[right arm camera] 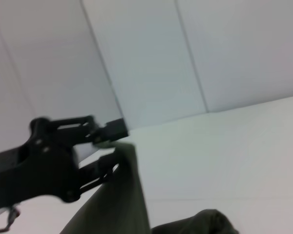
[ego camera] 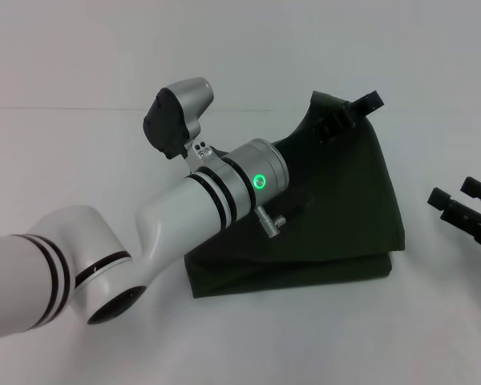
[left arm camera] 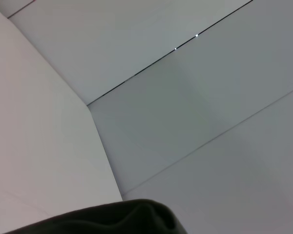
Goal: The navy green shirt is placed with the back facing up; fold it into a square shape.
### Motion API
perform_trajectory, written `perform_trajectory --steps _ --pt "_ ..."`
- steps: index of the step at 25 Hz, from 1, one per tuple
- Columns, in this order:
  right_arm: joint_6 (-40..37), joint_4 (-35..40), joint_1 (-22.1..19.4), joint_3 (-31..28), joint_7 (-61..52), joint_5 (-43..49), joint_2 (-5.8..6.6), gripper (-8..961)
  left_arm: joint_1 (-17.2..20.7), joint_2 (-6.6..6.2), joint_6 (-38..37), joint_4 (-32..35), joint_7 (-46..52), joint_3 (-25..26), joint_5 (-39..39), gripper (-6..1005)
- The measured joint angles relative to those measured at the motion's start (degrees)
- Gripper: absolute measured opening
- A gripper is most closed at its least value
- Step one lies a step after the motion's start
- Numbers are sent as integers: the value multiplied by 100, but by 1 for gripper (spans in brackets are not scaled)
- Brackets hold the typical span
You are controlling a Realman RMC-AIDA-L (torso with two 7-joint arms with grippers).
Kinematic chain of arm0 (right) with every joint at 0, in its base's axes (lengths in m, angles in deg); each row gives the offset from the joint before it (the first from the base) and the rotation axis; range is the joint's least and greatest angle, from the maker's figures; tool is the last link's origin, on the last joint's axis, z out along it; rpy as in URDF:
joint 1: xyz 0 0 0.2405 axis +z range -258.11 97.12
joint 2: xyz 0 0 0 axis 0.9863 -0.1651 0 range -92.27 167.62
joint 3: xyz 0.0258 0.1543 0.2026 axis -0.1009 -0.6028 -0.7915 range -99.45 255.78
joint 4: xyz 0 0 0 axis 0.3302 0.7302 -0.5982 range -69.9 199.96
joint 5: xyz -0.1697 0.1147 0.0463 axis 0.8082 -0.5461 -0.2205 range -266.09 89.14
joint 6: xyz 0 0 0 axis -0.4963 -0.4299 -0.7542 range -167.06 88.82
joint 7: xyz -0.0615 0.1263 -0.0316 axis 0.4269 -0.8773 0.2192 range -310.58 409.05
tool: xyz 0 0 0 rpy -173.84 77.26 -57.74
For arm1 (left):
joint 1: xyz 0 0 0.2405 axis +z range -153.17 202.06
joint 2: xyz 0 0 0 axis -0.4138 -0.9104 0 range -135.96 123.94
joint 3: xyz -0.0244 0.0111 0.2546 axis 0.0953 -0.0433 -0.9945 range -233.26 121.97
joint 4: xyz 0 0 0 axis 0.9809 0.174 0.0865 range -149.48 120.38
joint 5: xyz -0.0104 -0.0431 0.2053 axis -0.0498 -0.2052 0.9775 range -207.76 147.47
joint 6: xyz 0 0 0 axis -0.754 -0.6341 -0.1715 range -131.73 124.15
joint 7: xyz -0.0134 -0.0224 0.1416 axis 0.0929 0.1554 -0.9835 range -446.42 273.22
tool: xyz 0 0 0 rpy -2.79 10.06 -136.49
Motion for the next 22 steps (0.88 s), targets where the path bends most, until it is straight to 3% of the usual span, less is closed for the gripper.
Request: perform_trajectory --steps 6,22 --pt "-74 -125 -23 -265 43 -3 4 857 55 0 27 -175 -480 250 2 523" --pt "-174 -181 -16 -337 17 -9 -8 866 67 0 305 -300 -548 517 16 871"
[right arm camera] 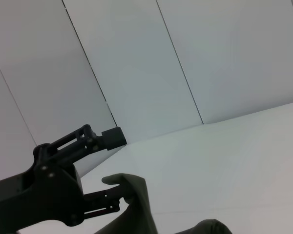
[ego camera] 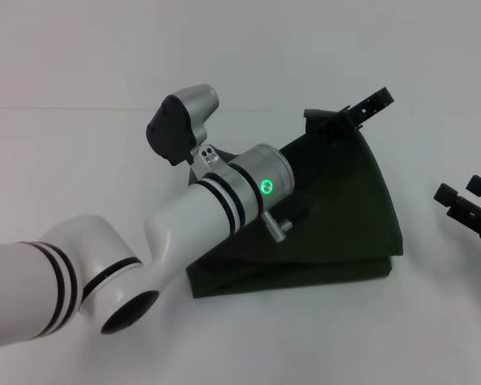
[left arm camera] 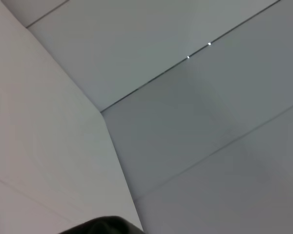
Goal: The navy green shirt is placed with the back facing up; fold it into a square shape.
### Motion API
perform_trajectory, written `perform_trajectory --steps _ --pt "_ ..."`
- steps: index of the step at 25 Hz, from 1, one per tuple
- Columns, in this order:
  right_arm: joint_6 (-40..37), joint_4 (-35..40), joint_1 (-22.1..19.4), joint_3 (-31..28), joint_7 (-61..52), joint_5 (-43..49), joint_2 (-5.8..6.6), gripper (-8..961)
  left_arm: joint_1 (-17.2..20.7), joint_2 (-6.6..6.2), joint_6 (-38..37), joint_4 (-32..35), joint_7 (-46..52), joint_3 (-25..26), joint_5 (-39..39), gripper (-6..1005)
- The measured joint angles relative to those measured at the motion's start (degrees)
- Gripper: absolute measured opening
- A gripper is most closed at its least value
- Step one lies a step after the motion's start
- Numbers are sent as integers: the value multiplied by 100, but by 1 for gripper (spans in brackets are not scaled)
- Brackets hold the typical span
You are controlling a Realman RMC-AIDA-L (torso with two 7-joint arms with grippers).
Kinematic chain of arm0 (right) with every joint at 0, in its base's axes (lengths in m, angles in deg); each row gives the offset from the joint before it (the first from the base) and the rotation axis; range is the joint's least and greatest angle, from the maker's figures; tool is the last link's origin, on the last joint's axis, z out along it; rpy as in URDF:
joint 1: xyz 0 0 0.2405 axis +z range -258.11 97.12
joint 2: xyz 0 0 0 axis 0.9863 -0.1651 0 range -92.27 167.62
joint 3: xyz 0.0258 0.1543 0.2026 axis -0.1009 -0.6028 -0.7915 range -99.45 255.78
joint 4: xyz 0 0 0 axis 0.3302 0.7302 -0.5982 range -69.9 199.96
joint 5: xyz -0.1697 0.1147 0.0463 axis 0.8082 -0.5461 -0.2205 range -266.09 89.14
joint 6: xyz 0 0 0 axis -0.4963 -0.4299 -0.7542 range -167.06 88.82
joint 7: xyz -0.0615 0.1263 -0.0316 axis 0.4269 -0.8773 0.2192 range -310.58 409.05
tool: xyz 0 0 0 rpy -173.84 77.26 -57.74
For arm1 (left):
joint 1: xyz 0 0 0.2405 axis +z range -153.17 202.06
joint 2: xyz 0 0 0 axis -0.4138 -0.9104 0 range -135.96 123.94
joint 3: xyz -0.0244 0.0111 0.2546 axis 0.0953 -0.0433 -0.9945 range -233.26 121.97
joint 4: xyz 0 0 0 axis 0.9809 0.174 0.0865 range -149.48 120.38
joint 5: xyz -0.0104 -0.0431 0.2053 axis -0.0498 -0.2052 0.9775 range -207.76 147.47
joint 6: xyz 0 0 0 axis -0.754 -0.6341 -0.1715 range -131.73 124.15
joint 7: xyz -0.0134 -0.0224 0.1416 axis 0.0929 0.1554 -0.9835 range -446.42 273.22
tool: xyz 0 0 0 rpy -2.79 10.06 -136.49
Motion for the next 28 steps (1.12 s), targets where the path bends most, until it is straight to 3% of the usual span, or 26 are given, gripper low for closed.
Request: perform_trajectory --steps 7,15,23,28 --pt "-312 -116 43 0 -11 1 6 865 104 0 -26 -79 -297 203 5 892" --pt "-635 -336 184 51 -18 57 7 863 32 0 23 -506 -1500 558 127 891" --pt "-733 -350 95 60 -22 64 14 861 -366 0 720 -585 -1497 587 578 889" --pt "-740 -345 74 62 -22 64 18 860 -285 0 744 -552 -1498 773 582 888"
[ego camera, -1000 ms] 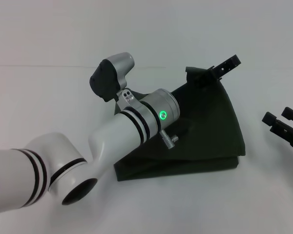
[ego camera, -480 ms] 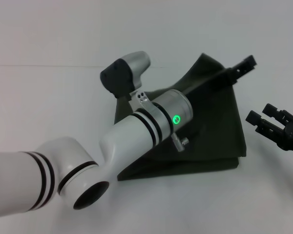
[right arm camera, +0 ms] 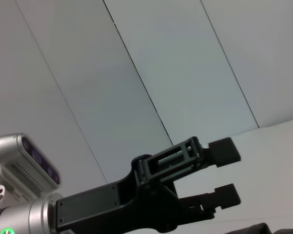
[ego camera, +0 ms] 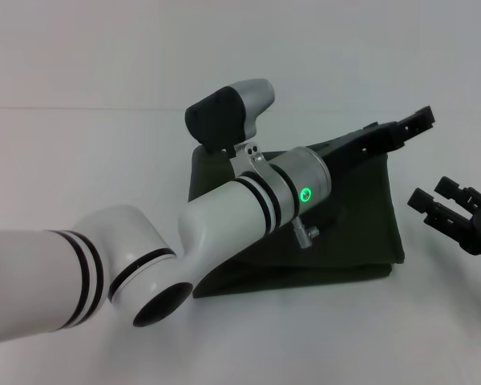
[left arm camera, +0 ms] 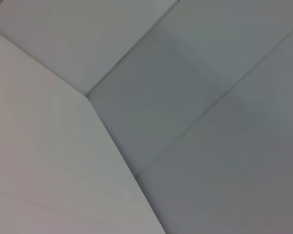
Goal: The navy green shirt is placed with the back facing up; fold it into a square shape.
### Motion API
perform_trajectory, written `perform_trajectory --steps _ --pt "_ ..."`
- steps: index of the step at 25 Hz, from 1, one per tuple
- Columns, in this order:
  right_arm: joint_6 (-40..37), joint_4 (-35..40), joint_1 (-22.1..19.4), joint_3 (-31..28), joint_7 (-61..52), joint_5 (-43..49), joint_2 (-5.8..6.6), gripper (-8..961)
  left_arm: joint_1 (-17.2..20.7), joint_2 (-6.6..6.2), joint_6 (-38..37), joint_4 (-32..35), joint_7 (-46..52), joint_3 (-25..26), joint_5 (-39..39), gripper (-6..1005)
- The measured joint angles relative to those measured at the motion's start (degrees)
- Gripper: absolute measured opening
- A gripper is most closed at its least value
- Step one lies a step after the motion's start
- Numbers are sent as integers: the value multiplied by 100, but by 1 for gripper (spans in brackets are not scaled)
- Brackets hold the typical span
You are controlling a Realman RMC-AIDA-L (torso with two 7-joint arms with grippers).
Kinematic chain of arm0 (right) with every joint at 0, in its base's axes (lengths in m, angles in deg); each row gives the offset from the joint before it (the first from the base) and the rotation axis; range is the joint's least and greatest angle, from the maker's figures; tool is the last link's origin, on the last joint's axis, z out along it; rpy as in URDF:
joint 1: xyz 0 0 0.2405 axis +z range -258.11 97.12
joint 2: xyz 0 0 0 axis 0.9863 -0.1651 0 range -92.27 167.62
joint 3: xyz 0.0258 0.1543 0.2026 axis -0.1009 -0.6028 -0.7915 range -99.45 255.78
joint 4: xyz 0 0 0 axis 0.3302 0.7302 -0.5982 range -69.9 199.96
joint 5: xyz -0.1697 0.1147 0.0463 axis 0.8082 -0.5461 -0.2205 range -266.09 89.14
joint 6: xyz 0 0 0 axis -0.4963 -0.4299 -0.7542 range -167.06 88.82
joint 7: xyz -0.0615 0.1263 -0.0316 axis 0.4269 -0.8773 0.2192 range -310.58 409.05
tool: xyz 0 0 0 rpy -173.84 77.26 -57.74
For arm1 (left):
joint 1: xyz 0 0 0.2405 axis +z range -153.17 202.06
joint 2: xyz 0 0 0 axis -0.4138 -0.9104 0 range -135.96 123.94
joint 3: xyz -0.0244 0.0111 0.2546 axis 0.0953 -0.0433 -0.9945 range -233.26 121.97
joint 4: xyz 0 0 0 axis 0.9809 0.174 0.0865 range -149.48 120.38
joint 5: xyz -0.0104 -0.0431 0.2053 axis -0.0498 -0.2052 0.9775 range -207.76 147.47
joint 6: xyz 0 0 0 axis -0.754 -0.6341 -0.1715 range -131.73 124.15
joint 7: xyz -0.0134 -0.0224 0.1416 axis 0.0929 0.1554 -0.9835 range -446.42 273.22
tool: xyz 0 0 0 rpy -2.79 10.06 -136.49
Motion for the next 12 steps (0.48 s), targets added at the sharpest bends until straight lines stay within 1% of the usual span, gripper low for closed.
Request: perform_trajectory --steps 4,8,10,12 --pt "20 0 -14 -7 1 -1 8 860 144 -1 -27 76 54 166 5 888" --pt "53 25 -42 -45 -30 -5 19 859 226 -16 -66 201 551 173 110 887" --pt "100 49 -42 -50 -276 -11 29 859 283 -36 -229 326 1101 139 457 887" --pt "159 69 -10 -29 -781 -12 66 858 426 -41 -733 609 1894 120 1038 888"
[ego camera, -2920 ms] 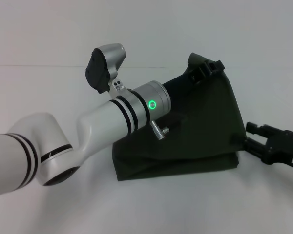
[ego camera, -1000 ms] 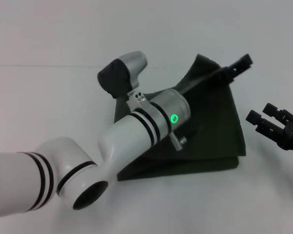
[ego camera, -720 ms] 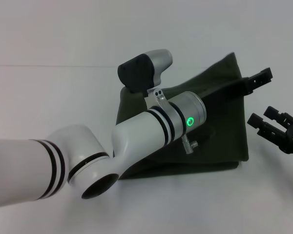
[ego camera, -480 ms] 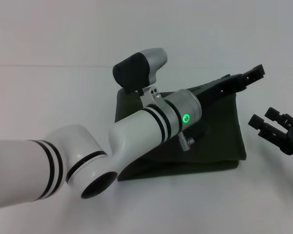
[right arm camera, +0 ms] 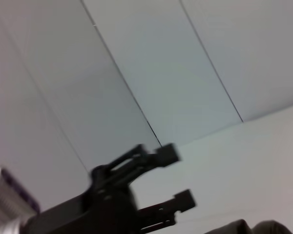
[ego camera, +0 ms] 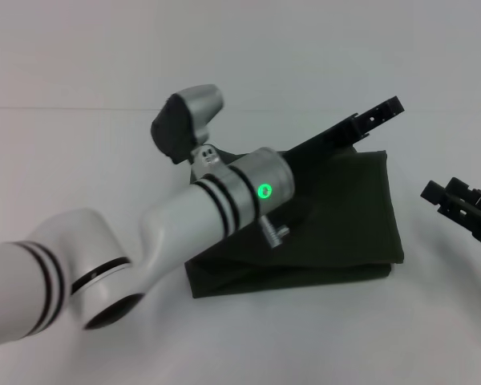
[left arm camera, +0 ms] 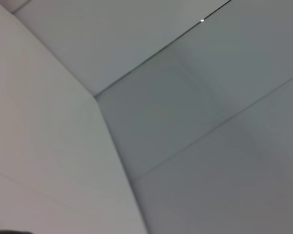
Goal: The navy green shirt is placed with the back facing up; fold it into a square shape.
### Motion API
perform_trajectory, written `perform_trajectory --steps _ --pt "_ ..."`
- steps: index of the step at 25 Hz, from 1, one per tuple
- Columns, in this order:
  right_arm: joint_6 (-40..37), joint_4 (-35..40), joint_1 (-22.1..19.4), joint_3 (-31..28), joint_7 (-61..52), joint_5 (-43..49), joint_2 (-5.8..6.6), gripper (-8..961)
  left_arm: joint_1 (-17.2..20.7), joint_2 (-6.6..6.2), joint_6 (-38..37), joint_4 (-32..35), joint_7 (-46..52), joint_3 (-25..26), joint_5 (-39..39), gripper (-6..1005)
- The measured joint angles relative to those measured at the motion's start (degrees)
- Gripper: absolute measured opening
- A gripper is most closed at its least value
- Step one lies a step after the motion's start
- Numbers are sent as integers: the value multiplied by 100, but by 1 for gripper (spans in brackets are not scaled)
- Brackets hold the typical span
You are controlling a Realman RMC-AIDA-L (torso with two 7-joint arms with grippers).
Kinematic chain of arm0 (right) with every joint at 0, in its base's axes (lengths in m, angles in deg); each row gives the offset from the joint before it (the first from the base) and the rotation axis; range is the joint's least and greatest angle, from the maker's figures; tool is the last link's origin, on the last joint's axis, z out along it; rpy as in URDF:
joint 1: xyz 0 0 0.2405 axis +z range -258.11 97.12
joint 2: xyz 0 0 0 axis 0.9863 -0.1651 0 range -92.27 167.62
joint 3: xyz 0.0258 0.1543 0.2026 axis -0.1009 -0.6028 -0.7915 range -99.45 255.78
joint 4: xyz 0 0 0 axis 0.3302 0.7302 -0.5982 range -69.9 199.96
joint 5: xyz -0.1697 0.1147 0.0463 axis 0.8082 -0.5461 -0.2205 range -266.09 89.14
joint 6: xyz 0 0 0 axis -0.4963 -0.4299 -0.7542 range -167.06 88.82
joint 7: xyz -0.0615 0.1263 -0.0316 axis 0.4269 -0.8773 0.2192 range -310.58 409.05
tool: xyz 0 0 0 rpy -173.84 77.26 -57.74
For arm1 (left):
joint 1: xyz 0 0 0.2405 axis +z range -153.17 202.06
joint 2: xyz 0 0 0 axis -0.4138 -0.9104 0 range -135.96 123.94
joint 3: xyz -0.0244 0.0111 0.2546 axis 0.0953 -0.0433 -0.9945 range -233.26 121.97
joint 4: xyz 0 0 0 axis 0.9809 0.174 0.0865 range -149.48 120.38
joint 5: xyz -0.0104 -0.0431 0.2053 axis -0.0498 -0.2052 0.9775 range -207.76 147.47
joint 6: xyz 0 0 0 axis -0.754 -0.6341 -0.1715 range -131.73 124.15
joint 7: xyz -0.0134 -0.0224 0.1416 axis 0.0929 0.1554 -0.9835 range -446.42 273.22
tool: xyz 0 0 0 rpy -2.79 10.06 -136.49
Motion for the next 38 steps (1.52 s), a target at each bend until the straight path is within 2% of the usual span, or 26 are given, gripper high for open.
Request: perform_trajectory --steps 2,3,5,6,9,13,17,22,27,38 --pt "31 4 85 81 -668 13 67 858 166 2 -538 264 680 -5 471 887" --pt "33 7 191 202 -1402 27 171 858 310 -2 -990 471 1119 -4 754 887" --pt "83 10 316 306 -2227 35 290 858 584 -20 -1785 814 1523 -8 1137 887" --pt "83 10 316 306 -2227 35 290 858 645 -26 -1970 893 1586 -9 1212 887" --pt "351 3 514 419 -3230 101 391 857 1049 -38 -3088 1550 2013 -50 1539 887" --pt "786 -17 822 574 -3914 290 413 848 1435 -38 -3862 2061 2201 -257 1643 887" --pt "1202 -66 1075 861 -4080 317 368 830 1726 -38 -4233 2338 2197 -402 1648 887" --pt "1551 -69 1266 1205 -4290 319 337 808 1897 -82 -4684 2700 2214 -671 1646 887" --pt "1818 -36 1361 1473 -4246 318 301 786 2088 -171 -4825 2985 2259 -883 1648 887" --pt "1888 72 1522 1536 -3723 306 265 737 2205 -178 -4761 3177 2336 -895 1632 888"
